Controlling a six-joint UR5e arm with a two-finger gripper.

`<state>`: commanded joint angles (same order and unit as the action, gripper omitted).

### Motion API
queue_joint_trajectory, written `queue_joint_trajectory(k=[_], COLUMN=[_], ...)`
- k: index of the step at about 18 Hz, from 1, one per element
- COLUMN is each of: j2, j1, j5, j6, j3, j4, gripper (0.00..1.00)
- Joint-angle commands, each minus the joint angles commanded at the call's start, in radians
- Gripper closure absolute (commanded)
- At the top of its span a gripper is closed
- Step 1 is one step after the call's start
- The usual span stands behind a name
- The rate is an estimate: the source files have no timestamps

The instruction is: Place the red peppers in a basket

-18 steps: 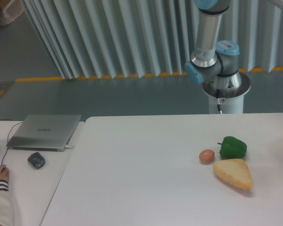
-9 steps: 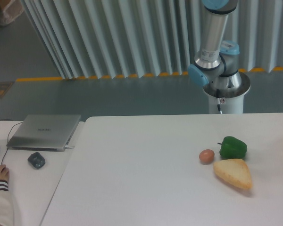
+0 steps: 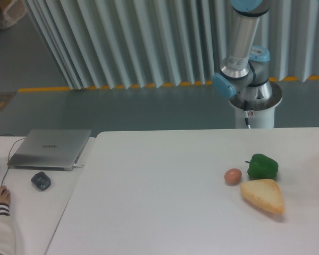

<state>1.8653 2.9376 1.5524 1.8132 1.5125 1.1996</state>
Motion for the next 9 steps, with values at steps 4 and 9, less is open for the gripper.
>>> queue_joint_trajectory(k=[4, 9], j2=[0.0, 0.002], j1=[-0.027, -0.074], j5=[0.0, -0.003], j6=[-0.03, -0.08], j3=[-0.006, -0.008], j4=[-0.006, -0.006], gripper=[0.0, 0.0])
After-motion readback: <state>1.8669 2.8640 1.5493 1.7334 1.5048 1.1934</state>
